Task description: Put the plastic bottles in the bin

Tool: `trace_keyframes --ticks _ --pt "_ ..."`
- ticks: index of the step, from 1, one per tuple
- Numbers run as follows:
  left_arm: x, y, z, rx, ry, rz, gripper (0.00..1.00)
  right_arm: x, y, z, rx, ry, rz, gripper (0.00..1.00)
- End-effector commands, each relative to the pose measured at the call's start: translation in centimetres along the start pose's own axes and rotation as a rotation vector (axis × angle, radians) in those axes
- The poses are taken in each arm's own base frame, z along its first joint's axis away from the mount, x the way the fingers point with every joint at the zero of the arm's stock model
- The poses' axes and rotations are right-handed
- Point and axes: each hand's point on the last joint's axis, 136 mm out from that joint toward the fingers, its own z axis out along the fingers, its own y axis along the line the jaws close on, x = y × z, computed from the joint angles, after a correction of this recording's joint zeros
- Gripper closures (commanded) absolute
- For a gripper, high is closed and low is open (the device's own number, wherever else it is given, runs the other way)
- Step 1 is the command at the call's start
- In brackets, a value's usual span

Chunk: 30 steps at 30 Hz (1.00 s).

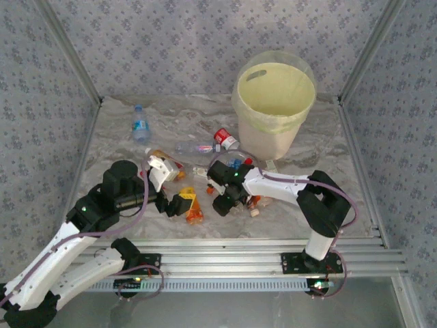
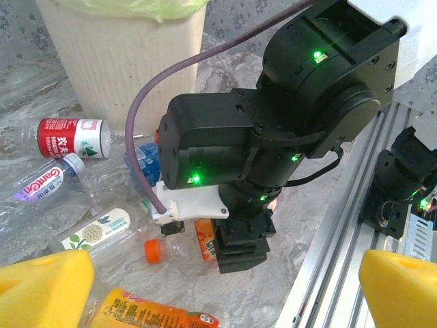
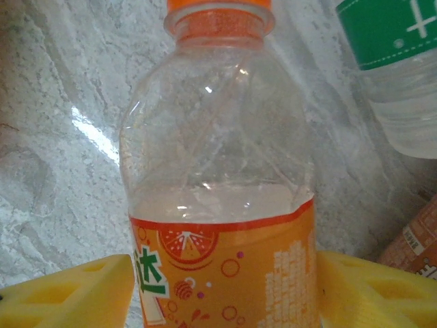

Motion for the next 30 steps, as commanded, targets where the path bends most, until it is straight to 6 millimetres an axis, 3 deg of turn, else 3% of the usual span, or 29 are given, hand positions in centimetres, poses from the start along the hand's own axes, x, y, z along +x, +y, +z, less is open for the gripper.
trace_keyframes --ticks 1,17,24,30 --pt "-0.3 0.0 0.0 -0.002 -0.021 -0.003 0.0 -0.1 0.1 0.3 0.02 0.013 -0.028 0.29" --pt "-0.9 0.1 0.1 -0.003 -0.051 -0.028 0.0 0.3 0.2 0.6 0.015 -0.001 -0.021 0.42" --pt "-2.7 0.2 0.5 0.001 -0.092 -0.042 0.0 -0.1 0.3 -2.2 -0.015 -0.073 0.026 0.43" --pt "-5.7 0.4 0.7 -0.007 -0.126 -0.031 0.0 -1.4 -0.3 -6.9 -0.062 -0.198 0.069 0.44"
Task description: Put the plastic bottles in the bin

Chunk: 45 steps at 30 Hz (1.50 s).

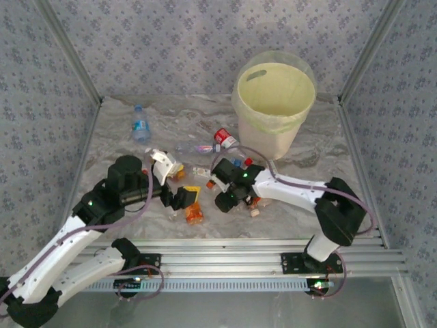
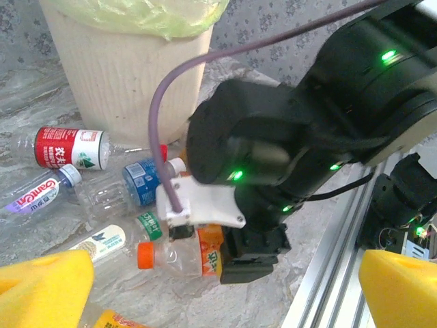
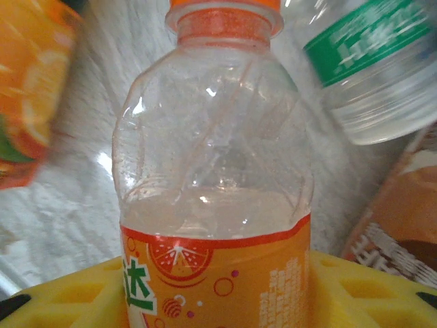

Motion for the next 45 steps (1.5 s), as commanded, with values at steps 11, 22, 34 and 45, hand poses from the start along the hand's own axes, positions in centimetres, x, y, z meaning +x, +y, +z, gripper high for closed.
trace_keyframes --ticks 11,22,34,45 --pt "-9.4 2.7 0.3 -0.022 -0.176 0.045 0.0 -8.1 -3.2 -16.2 -0.086 -0.441 0.118 0.45" --pt "-9.1 4.1 1.6 0.012 -0.25 0.022 0.0 -13.9 -8.3 -26.9 -0.014 -0.741 0.171 0.47" --pt "-6.9 3.2 2.6 0.078 -0.209 0.001 0.0 -17.7 -17.2 -29.0 0.251 -0.791 0.282 0.48" --pt "-3.5 3.2 3.7 0.008 -0.13 0.026 0.0 -17.9 -26.0 -26.5 0.383 -0.639 0.424 0.47"
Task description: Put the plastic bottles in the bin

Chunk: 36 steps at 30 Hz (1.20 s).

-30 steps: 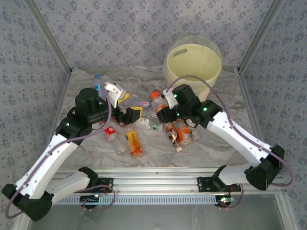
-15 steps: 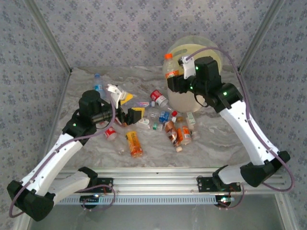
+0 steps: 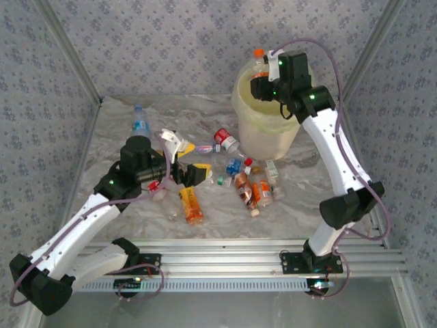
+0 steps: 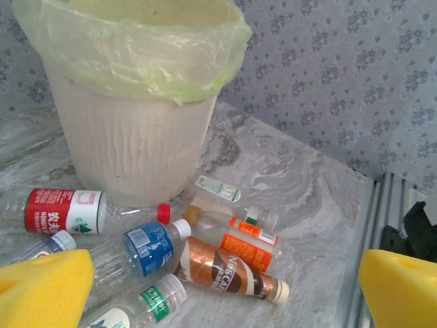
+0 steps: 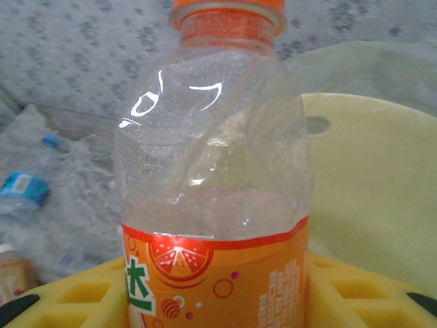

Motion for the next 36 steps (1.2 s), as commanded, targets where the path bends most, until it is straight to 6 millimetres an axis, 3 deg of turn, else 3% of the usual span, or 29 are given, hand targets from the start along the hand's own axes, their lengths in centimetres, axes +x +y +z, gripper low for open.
trace_keyframes --ticks 1,11,22,28,36 --pt "0.1 0.2 -0.7 -0.047 -0.013 0.047 0.0 1.4 -2.7 1.3 0.072 0.096 -0.002 0.47" --pt "0.8 0.1 0.1 -0.043 0.019 0.047 0.0 6.2 -5.7 4.9 0.074 0.28 0.064 0.46" --pt "2.4 0.3 1.0 -0.07 0.087 0.082 0.0 9.6 -7.2 7.9 0.075 0.383 0.144 0.41" --pt "2.8 0.5 1.4 -0.08 0.095 0.07 0.0 9.2 -7.2 8.1 0.075 0.373 0.163 0.31" --pt "3.3 0.5 1.9 -0.07 0.108 0.054 0.01 6.8 -7.2 5.7 0.086 0.297 0.153 0.17"
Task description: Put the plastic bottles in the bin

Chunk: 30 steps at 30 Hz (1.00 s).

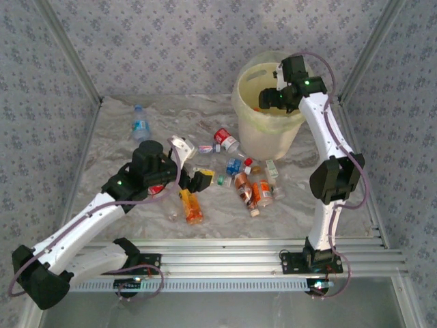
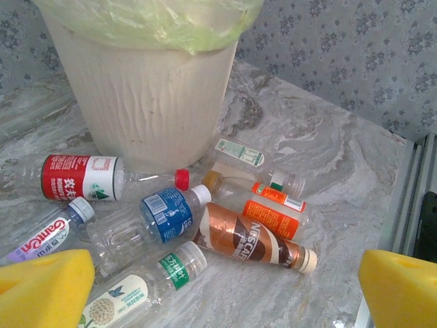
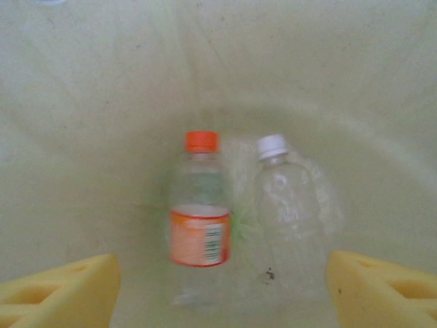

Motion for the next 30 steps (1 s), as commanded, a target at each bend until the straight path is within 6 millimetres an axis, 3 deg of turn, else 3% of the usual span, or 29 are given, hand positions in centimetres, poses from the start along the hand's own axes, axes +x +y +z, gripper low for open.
trace_keyframes --ticks 1,9,17,22,30 --pt "0.1 0.0 0.3 0.001 0.001 0.0 0.01 -2.0 0.3 -3.9 -0.008 -0.093 0.005 0.16" --pt "0.0 -0.1 0.1 0.003 -0.005 0.005 0.01 -2.7 1.9 -8.6 -0.02 -0.202 -0.043 0.15" --pt "0.0 -0.9 0.0 0.031 0.012 0.029 0.01 -0.4 4.5 -13.5 -0.026 -0.294 -0.119 0.18" --pt "0.0 -1.5 -0.2 0.042 0.017 0.057 0.01 3.5 6.5 -14.8 -0.038 -0.283 -0.156 0.23" --pt "0.1 -1.7 -0.1 0.046 0.017 0.056 0.0 12.7 8.7 -13.1 -0.067 -0.137 -0.204 0.31"
